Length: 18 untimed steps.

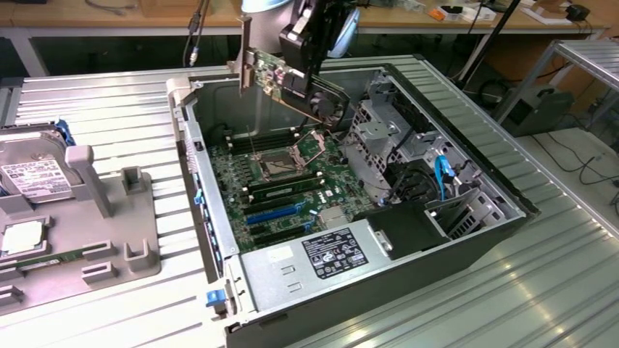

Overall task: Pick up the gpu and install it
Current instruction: 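Insert the gpu into the slot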

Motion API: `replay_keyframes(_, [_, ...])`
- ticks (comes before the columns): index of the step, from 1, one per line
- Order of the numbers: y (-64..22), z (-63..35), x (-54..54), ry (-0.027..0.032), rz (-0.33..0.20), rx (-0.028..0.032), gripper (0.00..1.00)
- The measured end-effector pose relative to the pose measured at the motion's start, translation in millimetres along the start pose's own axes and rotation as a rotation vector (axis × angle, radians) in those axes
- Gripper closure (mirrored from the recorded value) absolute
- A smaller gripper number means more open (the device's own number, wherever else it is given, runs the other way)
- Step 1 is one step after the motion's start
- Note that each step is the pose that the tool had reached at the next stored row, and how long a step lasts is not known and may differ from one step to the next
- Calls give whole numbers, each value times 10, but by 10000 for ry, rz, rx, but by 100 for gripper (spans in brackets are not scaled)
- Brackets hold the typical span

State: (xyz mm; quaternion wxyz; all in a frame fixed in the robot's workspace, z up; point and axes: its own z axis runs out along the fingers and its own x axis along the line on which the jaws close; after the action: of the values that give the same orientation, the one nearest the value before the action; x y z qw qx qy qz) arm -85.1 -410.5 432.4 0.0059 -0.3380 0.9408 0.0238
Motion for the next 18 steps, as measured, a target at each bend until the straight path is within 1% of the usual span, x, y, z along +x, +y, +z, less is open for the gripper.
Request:
replay_keyframes(4, [0, 0, 0, 0, -10, 0, 73])
replay_keyframes(8, [3, 1, -4, 9, -221, -7, 73])
replay_keyframes(12, [5, 0, -3, 21, -510, -14, 73])
replay_keyframes(18, [5, 1, -3, 47, -1155, -31, 73])
